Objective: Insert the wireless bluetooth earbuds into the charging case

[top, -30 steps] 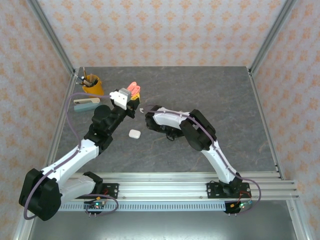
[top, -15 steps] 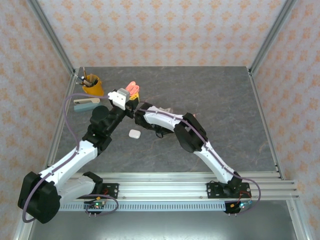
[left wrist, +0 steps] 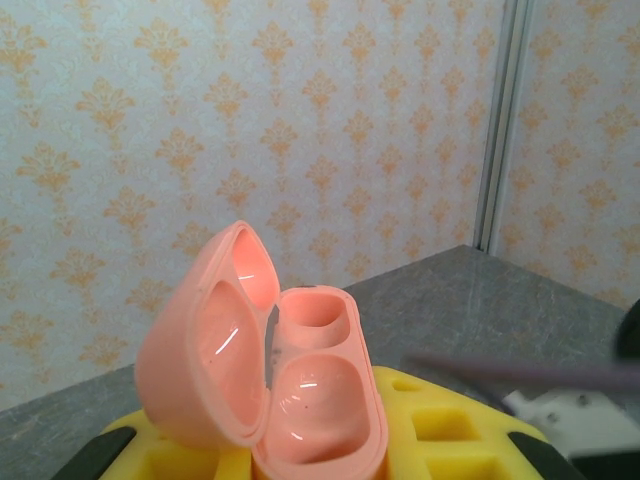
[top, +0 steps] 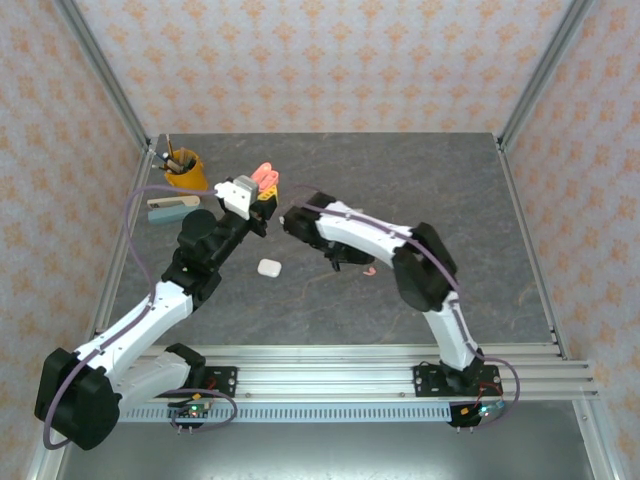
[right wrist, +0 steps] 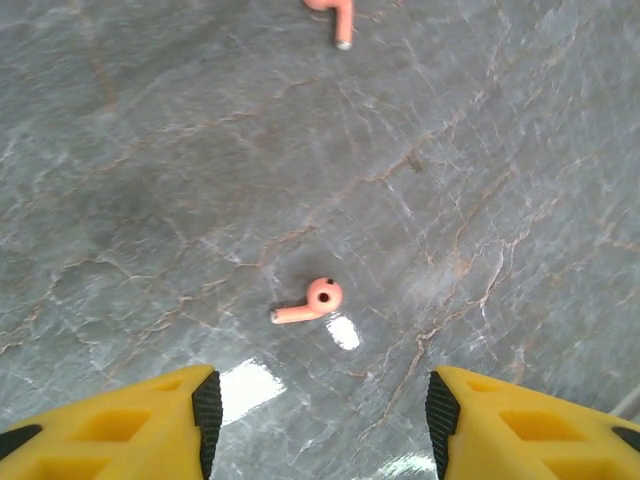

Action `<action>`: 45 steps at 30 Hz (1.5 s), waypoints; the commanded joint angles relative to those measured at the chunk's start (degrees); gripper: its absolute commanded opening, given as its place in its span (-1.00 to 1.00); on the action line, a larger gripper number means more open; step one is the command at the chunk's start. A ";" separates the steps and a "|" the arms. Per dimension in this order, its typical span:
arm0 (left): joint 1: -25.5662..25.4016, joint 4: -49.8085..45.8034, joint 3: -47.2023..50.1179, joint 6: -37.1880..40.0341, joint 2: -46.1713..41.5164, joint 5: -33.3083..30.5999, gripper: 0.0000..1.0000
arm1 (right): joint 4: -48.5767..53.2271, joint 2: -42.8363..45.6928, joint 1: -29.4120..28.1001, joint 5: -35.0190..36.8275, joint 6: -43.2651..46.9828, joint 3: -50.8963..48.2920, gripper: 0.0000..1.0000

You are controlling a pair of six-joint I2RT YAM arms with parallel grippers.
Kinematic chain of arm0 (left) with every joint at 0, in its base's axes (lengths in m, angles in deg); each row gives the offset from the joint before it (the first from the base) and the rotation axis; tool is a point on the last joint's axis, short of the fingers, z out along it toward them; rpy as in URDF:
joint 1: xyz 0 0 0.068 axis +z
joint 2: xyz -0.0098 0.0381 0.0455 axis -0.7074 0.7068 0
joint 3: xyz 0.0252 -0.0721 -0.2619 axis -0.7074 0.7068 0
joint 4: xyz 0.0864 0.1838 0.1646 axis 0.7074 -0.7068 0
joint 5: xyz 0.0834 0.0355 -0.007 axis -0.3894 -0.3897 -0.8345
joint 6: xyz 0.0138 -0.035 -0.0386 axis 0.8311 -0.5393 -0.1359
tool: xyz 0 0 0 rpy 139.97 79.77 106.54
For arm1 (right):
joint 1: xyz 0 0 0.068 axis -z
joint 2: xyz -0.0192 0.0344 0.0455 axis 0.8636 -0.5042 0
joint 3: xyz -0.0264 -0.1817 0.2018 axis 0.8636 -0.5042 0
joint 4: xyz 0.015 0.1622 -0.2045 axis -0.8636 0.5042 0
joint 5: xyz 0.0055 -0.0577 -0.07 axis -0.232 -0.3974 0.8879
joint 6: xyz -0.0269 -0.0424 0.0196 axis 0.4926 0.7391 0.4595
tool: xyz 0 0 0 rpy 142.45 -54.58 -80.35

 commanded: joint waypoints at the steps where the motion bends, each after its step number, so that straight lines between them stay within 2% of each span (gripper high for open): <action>1: 0.46 -2.15 -1.74 0.15 -1.39 1.71 -1.00 | -10.34 7.65 3.02 -5.88 -5.41 -8.29 0.16; 5: 0.50 -2.76 -1.57 0.28 -1.14 2.02 -1.00 | -16.92 13.11 5.25 -11.68 -12.62 -14.31 0.16; 16: 0.41 -2.79 -1.48 0.46 0.07 2.81 -1.00 | -24.70 15.23 11.07 -21.83 -25.80 -20.00 0.16; 21: 0.42 -2.31 -1.70 0.45 0.93 3.23 -1.00 | -26.72 14.01 13.19 -25.03 -26.29 -22.23 0.17; 31: 0.46 -1.51 -2.14 0.46 2.34 3.78 -1.00 | -27.25 12.52 15.58 -25.02 -24.60 -24.37 0.16; 45: 0.46 -0.63 -2.93 0.38 4.64 4.31 -1.00 | -28.18 8.63 16.13 -25.40 -23.28 -25.08 0.14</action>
